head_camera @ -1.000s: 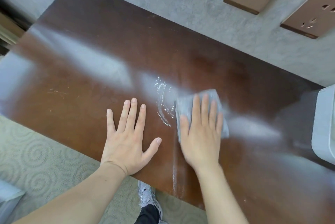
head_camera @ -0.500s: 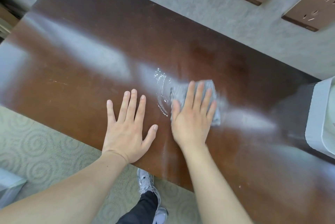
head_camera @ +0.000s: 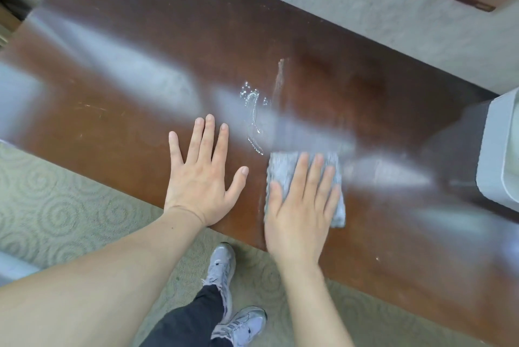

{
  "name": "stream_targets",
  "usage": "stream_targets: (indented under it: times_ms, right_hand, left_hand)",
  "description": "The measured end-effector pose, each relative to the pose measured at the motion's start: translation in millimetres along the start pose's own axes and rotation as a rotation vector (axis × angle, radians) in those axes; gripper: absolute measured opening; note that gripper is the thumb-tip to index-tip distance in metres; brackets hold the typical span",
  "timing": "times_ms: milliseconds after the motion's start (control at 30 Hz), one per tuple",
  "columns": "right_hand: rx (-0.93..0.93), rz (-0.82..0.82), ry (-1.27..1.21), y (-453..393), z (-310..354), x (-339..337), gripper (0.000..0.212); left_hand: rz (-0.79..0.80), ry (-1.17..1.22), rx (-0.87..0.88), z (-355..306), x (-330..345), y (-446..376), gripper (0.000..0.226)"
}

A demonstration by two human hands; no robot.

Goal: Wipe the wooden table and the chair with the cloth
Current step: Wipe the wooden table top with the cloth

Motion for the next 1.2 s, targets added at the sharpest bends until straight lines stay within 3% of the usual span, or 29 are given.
stream_targets:
  times_ms: [167, 500, 633, 733, 900, 1200]
  right_hand:
    - [0.173, 0.034, -0.075, 35.2, 25.7, 19.5, 0.071]
    - [0.038, 0.093, -0.063, -130.6, 43.6, -38.7, 0.066]
    - [0.083, 0.071, -0.092, -107.0, 26.5, -36.5, 0.062]
    - [0.170, 0.018, -0.120, -37.4, 26.5, -14.6, 0.062]
    - [0.162, 0.060, -0.150, 29.5, 70.1, 16.3, 0.064]
    - [0.215, 0.073, -0.082, -83.1, 88.4, -14.5, 0.070]
  left_hand:
    - [-0.009, 0.030, 0.004, -0.6, -1.9, 0.6, 0.081]
    - [0.005, 0.192, 0.018, 4.6, -12.0, 2.8, 0.081]
    - [-0.116, 0.307, 0.107, 25.5, -28.8, -13.8, 0.070]
    - [-0.142, 0.255, 0.190, 51.9, -44.8, -48.1, 0.069]
    - [-0.011, 0.069, 0.175, 71.3, -60.8, -112.4, 0.084]
    - [0.043, -0.040, 0.168, 66.8, -54.7, -154.2, 0.088]
Point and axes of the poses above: each hand's wrist, its own y-axis away from the middle knuckle, its own x-axis out of the palm, z = x × y, the point moved 3 cm from there along -y, towards the middle knuckle, and after that the axes turned 12 degrees about z, right-handed, at the moved point
